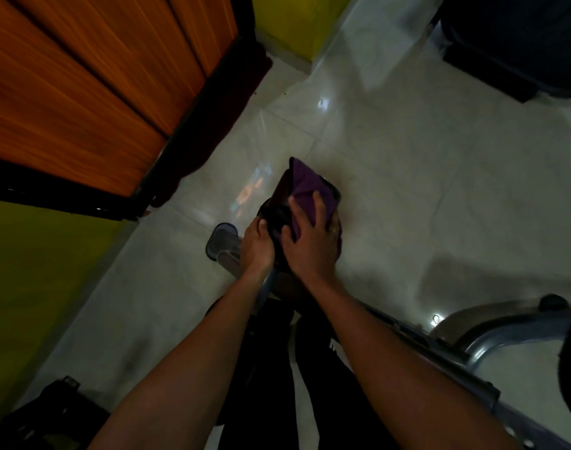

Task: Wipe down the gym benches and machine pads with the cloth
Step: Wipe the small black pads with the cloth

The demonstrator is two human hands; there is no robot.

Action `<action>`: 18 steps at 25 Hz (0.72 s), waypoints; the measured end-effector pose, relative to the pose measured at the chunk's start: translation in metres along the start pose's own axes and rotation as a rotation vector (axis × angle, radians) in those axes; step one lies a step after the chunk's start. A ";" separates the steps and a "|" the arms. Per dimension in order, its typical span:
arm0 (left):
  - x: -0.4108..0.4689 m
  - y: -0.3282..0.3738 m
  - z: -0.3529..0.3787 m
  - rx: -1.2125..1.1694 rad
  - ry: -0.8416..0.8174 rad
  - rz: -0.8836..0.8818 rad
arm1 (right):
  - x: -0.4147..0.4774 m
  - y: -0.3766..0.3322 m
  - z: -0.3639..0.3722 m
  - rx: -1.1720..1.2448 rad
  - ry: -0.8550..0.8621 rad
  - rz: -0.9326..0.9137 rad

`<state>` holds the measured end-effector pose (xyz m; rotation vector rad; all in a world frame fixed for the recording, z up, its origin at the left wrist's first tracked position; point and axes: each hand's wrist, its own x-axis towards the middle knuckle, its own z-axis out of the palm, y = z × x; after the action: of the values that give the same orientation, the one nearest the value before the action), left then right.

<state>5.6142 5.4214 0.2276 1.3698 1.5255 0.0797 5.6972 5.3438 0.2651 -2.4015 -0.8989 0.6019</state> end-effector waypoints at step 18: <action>-0.031 0.014 0.005 -0.033 0.105 0.078 | 0.014 0.006 -0.013 -0.076 -0.099 -0.002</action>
<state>5.6216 5.3999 0.2530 1.4173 1.5505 0.2271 5.7171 5.3458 0.2689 -2.4561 -0.9811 0.7029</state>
